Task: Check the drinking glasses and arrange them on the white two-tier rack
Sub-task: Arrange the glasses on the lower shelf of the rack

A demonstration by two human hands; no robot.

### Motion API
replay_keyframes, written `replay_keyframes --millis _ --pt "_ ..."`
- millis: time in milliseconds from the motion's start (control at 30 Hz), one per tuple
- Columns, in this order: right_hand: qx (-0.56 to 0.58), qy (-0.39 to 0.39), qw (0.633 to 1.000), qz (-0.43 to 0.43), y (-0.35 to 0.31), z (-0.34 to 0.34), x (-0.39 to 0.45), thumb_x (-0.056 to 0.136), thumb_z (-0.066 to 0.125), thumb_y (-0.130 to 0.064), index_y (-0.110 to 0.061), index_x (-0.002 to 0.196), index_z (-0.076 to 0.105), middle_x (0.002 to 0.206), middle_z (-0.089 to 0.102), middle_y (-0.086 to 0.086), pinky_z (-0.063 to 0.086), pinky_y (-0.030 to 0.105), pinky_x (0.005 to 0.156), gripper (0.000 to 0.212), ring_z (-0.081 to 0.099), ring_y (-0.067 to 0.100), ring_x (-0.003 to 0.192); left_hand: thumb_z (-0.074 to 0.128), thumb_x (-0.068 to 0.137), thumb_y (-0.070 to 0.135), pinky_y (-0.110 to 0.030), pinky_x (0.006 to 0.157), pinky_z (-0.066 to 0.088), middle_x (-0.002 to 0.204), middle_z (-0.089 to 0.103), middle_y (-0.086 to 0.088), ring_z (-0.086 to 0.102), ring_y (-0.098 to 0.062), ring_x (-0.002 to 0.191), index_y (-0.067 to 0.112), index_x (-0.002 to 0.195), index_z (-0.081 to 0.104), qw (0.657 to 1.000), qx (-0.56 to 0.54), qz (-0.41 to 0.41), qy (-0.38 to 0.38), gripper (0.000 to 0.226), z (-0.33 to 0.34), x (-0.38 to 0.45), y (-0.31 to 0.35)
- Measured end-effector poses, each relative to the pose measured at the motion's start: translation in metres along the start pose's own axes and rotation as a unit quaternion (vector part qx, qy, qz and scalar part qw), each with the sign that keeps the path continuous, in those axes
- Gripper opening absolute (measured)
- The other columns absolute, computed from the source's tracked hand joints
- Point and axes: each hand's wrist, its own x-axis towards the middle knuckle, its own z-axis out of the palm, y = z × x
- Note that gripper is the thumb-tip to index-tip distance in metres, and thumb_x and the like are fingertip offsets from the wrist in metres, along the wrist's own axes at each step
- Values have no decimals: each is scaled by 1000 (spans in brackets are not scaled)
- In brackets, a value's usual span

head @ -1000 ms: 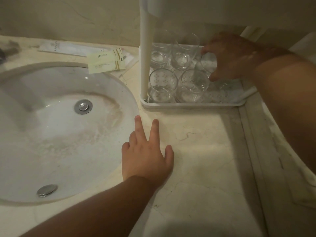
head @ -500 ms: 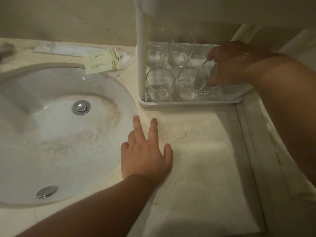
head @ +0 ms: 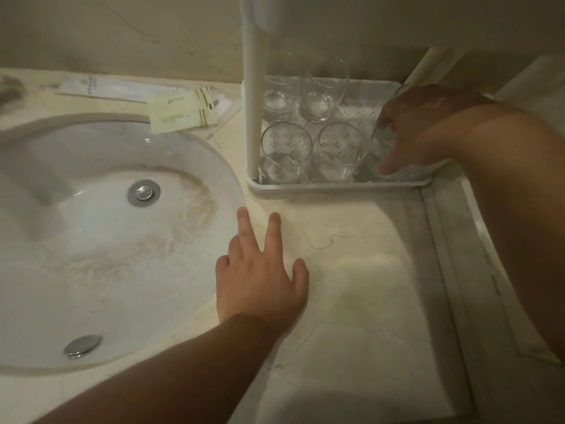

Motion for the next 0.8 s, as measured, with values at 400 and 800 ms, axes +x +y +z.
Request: replay_keyframes --millis 400,800 --pt "188 130 973 26 16 -3 6 77 75 -53 -33 134 50 137 53 2 38 35 101 65 48 30 127 32 88 59 -48 96 43 164 13 -19 44 -34 131 29 154 19 1000 -7 -3 -6 74 -3 0 0" --pt "245 147 956 64 18 11 45 82 77 -32 -20 139 50 141 52 8 37 34 105 64 46 30 130 42 85 55 -47 87 47 160 24 -21 50 -33 121 26 152 32 1000 -17 -10 -12 73 -6 0 1"
